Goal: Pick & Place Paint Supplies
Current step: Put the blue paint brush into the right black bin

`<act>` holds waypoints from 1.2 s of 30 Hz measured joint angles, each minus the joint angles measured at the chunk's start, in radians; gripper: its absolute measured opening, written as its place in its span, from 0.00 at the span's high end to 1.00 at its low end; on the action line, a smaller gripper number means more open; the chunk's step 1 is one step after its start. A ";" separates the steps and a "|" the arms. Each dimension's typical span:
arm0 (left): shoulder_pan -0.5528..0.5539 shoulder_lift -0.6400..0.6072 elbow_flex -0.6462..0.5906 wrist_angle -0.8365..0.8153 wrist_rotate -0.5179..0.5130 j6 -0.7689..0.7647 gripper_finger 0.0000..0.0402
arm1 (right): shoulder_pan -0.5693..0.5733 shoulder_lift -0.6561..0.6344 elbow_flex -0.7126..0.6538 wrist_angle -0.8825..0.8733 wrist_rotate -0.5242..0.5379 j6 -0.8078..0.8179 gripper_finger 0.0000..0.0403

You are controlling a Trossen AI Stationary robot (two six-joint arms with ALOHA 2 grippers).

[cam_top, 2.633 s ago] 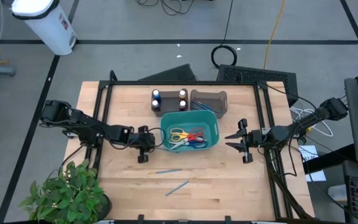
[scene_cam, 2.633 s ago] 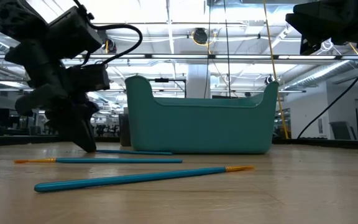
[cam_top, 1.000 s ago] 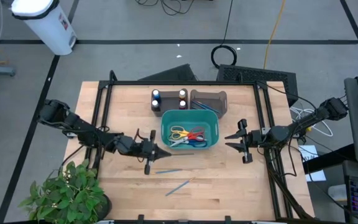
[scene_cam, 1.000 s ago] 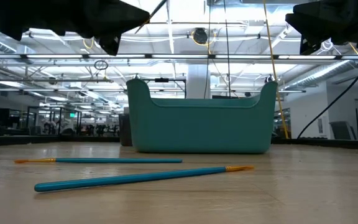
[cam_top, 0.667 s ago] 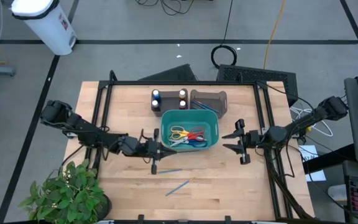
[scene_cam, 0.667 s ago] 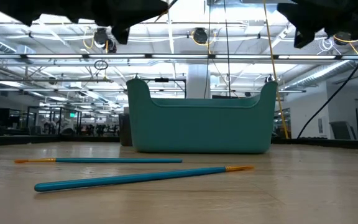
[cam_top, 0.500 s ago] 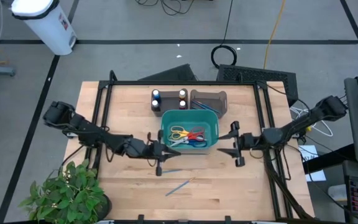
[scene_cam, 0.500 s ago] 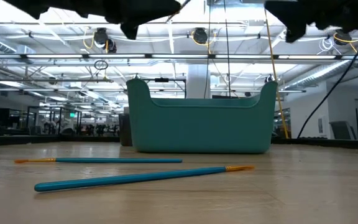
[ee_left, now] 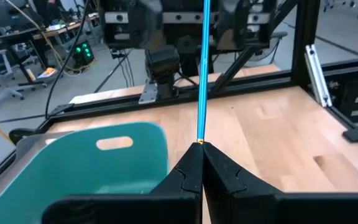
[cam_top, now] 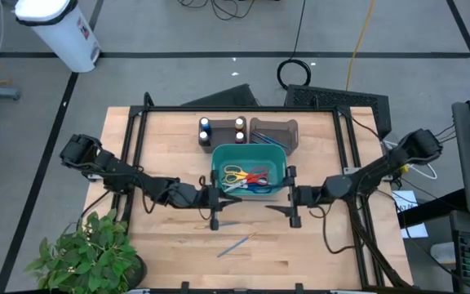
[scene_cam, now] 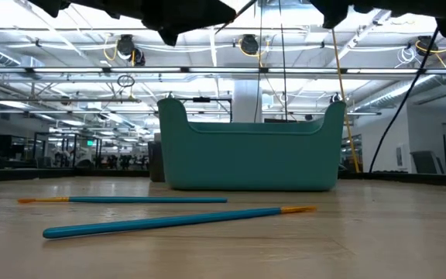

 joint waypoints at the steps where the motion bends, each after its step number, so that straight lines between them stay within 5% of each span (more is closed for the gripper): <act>1: 0.000 0.000 0.000 -0.007 -0.001 0.000 1.00 | 0.000 0.016 0.014 0.000 -0.001 -0.002 0.45; 12: 0.000 0.000 -0.001 -0.026 -0.019 -0.003 1.00 | 0.000 0.055 0.045 -0.012 0.003 -0.018 0.54; 36: 0.000 0.000 -0.001 -0.040 -0.043 -0.003 0.99 | 0.000 0.053 0.044 -0.040 0.004 -0.047 0.98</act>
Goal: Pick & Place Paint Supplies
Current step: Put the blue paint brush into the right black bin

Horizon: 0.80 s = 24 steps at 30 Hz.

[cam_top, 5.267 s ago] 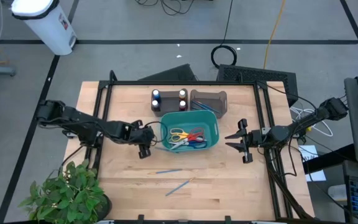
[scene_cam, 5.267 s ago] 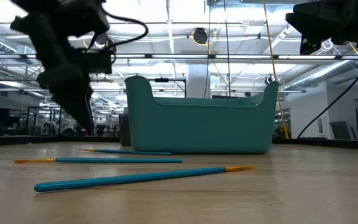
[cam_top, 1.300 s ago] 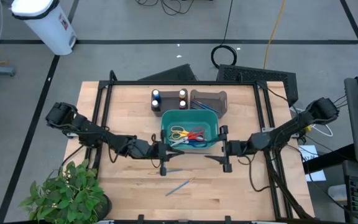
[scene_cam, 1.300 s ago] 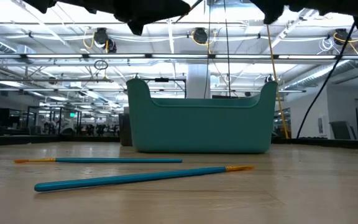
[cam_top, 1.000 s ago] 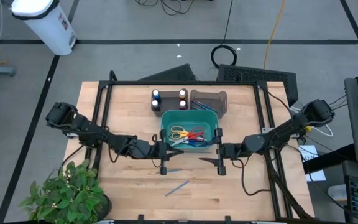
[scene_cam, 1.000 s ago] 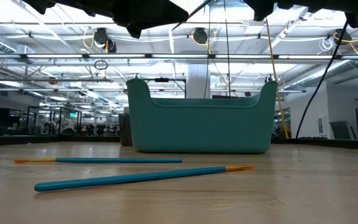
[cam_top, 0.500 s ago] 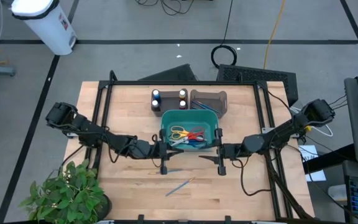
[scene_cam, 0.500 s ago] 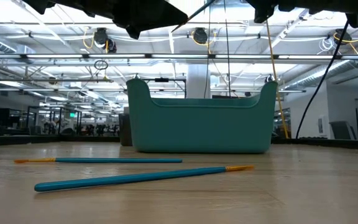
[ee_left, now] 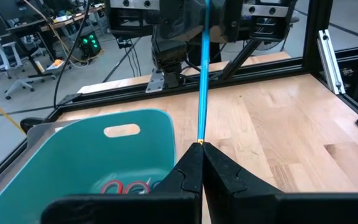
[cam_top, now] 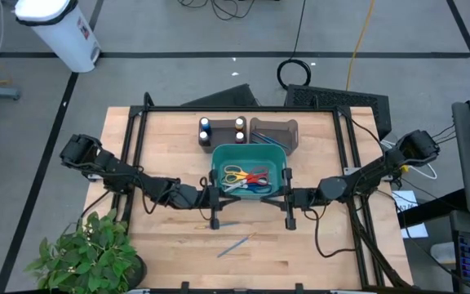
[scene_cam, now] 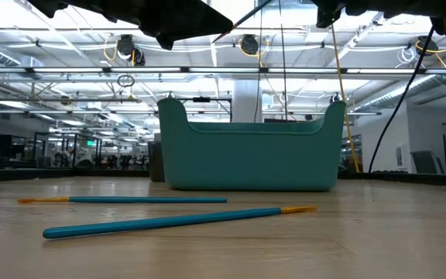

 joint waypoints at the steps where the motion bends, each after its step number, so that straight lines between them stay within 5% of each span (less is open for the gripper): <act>1: -0.001 0.000 0.000 0.000 0.000 0.000 0.99 | 0.000 0.000 0.000 0.000 0.000 -0.004 0.98; 12: -0.011 -0.003 0.000 0.000 -0.019 -0.034 0.96 | 0.000 -0.005 0.000 -0.005 0.000 0.018 0.99; 19: -0.033 -0.058 0.000 -0.001 -0.153 -0.034 0.73 | 0.000 -0.070 -0.001 -0.093 -0.004 0.084 1.00; 24: -0.047 -0.140 0.000 -0.056 -0.158 -0.035 0.57 | 0.001 -0.135 -0.001 -0.183 0.007 0.123 1.00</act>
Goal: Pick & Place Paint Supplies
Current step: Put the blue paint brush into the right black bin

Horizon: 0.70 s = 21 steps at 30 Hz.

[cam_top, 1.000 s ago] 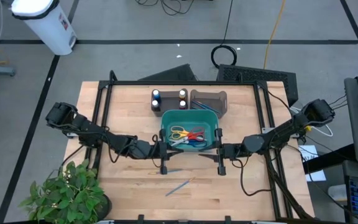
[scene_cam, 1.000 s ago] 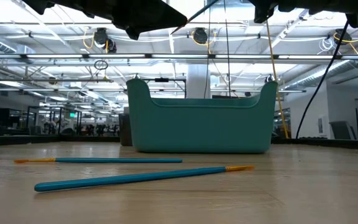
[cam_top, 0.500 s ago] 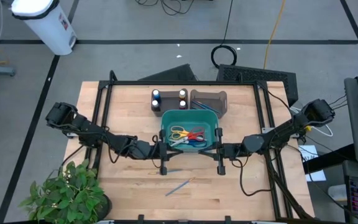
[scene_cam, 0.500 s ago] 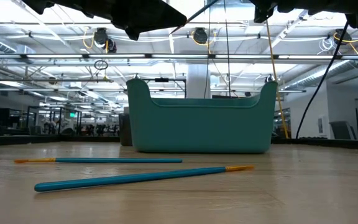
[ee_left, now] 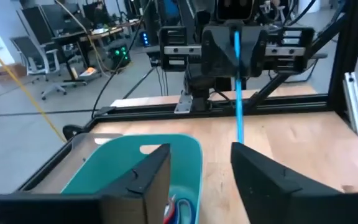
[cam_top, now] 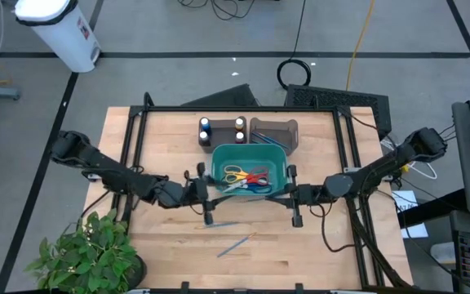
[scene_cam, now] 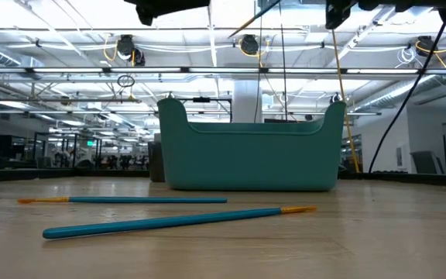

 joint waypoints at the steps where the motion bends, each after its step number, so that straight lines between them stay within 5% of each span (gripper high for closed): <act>1: -0.001 -0.016 0.000 -0.025 0.000 -0.010 0.55 | 0.001 -0.012 0.000 -0.016 0.018 0.007 1.00; 13: 0.001 -0.085 0.000 -0.221 0.002 -0.041 0.48 | -0.016 -0.056 0.000 -0.082 0.255 0.038 1.00; 21: 0.001 -0.083 0.000 -0.237 0.002 0.027 0.48 | -0.208 -0.125 0.000 -0.118 0.178 0.022 1.00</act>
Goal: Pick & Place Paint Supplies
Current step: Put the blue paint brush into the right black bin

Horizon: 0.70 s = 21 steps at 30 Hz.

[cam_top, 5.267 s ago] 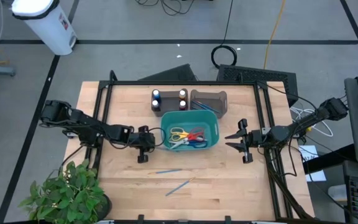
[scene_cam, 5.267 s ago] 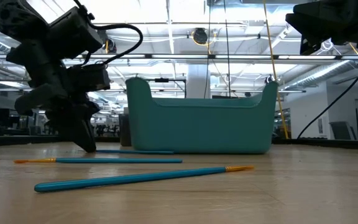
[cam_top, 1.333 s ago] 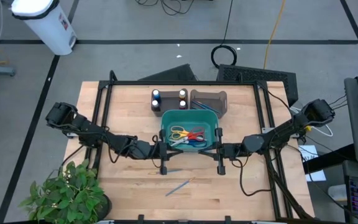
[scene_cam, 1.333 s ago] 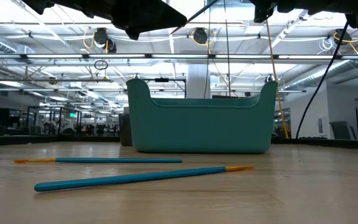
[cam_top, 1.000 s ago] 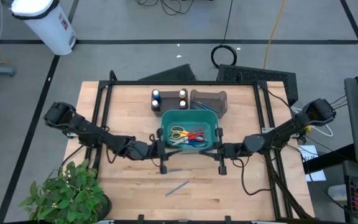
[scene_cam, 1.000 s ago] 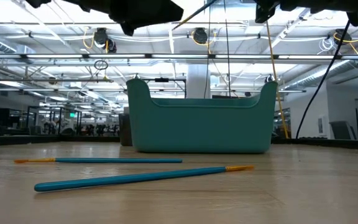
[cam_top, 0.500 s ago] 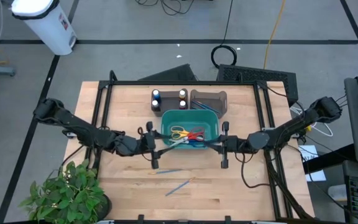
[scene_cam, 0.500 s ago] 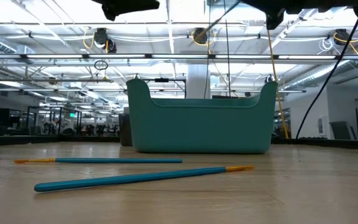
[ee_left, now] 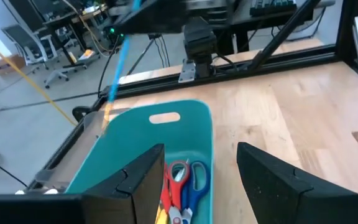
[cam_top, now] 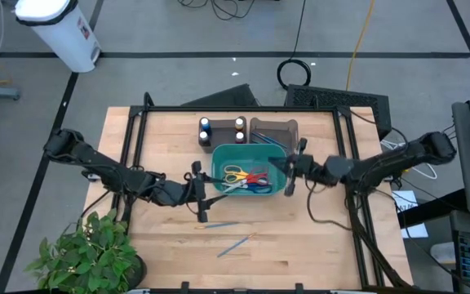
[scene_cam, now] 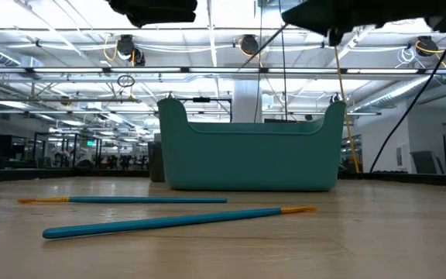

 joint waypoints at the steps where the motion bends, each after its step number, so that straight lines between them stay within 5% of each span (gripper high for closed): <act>1: 0.000 0.000 0.000 0.000 0.000 0.008 0.48 | -0.045 -0.011 0.000 -0.017 -0.048 0.008 1.00; 9: 0.018 0.000 0.000 -0.074 0.002 0.015 0.48 | -0.449 -0.019 0.000 -0.131 -0.406 0.115 1.00; 15: 0.062 0.000 0.000 -0.104 0.003 -0.039 0.48 | -0.666 0.061 0.000 -0.140 -0.554 0.135 1.00; 21: 0.115 0.000 0.000 -0.103 0.065 -0.053 0.48 | -0.764 0.177 0.000 -0.125 -0.605 0.131 1.00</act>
